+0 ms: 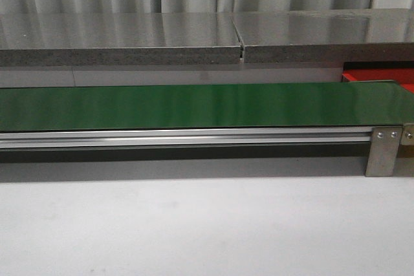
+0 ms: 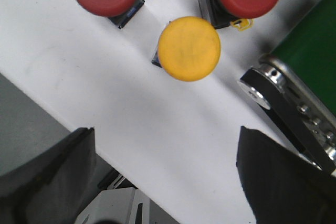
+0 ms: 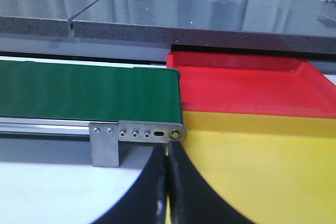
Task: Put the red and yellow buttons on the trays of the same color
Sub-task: 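Grasp a yellow push button from the pile with the left gripper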
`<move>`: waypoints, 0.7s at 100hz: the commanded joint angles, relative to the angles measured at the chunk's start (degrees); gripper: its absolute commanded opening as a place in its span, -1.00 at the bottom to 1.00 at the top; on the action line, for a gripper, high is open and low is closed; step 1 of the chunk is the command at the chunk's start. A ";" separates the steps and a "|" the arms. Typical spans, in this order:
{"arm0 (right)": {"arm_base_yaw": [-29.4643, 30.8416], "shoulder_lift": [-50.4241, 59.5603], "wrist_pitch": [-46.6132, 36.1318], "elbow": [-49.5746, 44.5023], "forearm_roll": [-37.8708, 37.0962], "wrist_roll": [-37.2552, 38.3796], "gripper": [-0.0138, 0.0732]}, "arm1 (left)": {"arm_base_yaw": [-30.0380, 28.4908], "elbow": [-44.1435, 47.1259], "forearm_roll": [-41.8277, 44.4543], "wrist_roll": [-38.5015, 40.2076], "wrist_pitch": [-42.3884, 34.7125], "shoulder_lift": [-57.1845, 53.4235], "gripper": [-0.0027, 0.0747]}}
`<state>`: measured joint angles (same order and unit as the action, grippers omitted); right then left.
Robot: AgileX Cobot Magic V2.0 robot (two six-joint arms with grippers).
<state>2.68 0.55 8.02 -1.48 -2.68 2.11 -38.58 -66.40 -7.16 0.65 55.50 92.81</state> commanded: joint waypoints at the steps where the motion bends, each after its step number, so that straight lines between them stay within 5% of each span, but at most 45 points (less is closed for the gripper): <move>1: 0.39 0.83 -4.48 0.49 -0.71 -0.15 -0.84 | -0.07 -3.55 -0.89 0.73 0.08 0.55 0.44; 54: 0.39 0.83 -4.48 0.49 -0.71 -0.15 -0.84 | -0.07 -13.24 -5.18 0.73 3.01 13.15 0.42; 70: 0.39 0.83 -4.48 0.49 -0.71 -0.15 -0.84 | 0.06 -13.34 -5.40 0.73 2.87 14.28 0.23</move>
<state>2.68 0.55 8.02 -1.48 -2.68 2.11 -38.58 -78.01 -11.16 0.65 58.41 109.44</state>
